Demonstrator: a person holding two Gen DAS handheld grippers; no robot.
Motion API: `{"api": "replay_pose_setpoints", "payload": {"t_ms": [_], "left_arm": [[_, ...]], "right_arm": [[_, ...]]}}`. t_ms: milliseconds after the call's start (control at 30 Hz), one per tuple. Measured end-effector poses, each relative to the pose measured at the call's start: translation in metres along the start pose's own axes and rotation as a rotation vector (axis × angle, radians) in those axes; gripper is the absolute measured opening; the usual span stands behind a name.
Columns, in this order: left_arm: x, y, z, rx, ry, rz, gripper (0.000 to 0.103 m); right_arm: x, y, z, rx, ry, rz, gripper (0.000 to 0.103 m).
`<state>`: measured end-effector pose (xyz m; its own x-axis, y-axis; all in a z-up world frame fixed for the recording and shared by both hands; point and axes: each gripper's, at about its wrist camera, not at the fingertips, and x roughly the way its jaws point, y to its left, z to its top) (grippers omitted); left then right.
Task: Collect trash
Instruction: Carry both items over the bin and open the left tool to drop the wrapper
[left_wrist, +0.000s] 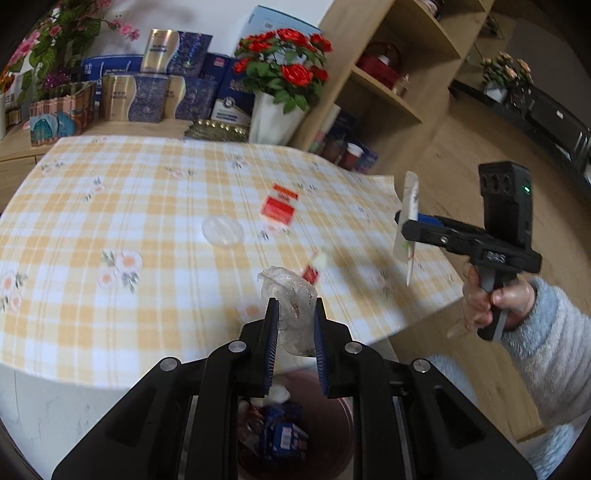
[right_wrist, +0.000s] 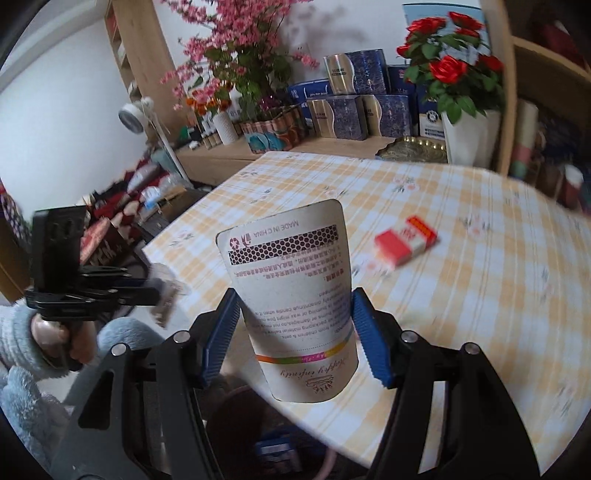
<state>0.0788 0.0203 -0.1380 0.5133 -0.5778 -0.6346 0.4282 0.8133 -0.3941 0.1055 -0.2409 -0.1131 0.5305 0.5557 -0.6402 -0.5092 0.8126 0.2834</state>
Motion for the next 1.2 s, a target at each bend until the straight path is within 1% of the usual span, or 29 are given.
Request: {"api": "replay_pose_setpoints", "payload": {"t_ms": [233,400,500,633,733,933,1067,1133,1167,1200], "left_arm": [[0.019,-0.018,-0.057,0.028,0.077,-0.001,0.018],[0.041,-0.021,-0.097,0.023,0.134,-0.005,0.018],[0.054,-0.021,-0.116,0.023,0.164,0.001,0.018],[0.072,-0.013,-0.135,0.012,0.207,0.005,0.018],[0.081,-0.009,-0.142,0.008,0.236,0.021,0.018],[0.097,-0.014,-0.148,0.037,0.274,0.06,0.018],[0.096,-0.019,-0.147,0.054,0.266,0.054,0.019],[0.095,-0.019,-0.146,0.051,0.258,0.055,0.023],[0.093,-0.017,-0.146,0.047,0.251,0.057,0.029],[0.092,-0.017,-0.145,0.044,0.244,0.062,0.042]], "right_arm": [[-0.017,0.026,-0.088,0.172,-0.11,0.04,0.063],[-0.01,0.041,-0.131,0.249,-0.113,0.073,0.063],[-0.003,0.046,-0.15,0.263,-0.08,0.072,0.063],[0.005,0.044,-0.17,0.301,-0.05,0.076,0.063],[0.012,0.04,-0.182,0.33,-0.03,0.075,0.063],[0.031,0.033,-0.191,0.351,0.018,0.055,0.063],[0.038,0.031,-0.195,0.351,0.05,0.049,0.063],[0.04,0.03,-0.196,0.355,0.056,0.05,0.063],[0.041,0.03,-0.196,0.358,0.06,0.051,0.063],[0.042,0.03,-0.197,0.36,0.065,0.051,0.063]]}}
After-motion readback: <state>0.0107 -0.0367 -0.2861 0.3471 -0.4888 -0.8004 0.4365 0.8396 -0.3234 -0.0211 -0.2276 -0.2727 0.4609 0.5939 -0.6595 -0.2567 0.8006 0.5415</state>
